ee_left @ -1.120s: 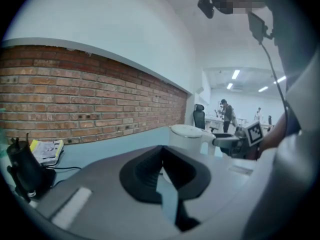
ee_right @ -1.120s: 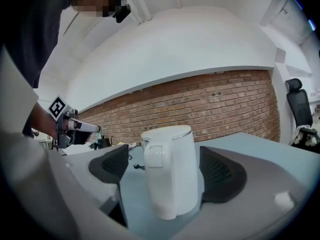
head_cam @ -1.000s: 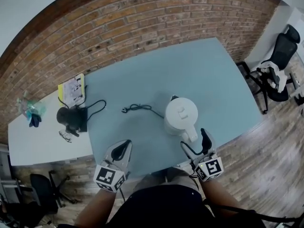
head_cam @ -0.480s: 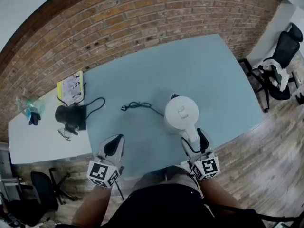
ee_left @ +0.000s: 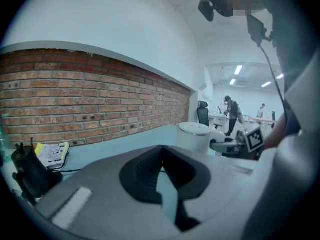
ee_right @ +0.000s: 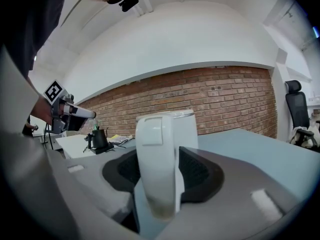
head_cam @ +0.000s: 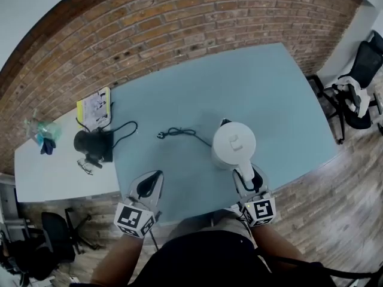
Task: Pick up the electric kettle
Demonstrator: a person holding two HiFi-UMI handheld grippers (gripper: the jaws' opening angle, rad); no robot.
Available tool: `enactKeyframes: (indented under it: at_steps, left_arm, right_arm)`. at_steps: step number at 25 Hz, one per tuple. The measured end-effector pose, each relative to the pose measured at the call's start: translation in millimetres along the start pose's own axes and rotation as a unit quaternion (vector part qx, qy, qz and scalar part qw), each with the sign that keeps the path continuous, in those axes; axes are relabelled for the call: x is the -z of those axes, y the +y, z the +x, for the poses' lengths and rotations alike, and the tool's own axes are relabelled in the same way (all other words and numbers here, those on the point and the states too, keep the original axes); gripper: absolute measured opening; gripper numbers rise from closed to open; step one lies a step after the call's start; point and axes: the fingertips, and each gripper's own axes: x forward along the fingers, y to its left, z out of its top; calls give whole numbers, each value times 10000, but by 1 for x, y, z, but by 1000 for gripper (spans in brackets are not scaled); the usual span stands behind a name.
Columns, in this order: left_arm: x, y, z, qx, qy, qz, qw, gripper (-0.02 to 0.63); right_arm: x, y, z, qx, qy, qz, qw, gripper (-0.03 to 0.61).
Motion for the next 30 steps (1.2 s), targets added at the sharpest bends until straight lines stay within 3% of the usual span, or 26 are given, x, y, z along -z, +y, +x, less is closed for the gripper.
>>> enactKeyframes:
  at_steps: [2, 9, 17, 30]
  left_arm:
    - [2, 0, -2, -24, 27, -2, 10000, 5]
    - [20, 7, -8, -145, 280, -163, 9994, 5]
    - [10, -1, -1, -22, 211, -106, 9997, 5]
    - [19, 2, -15, -199, 321, -111, 9992, 5]
  right_arm:
    - [2, -2, 1, 26, -18, 5, 10000, 170]
    - [1, -4, 1, 94, -116, 65, 9999, 156]
    - [-2, -9, 0, 74, -112, 28, 9999, 138]
    - [-16, -6, 2, 92, -324, -283, 9990, 121]
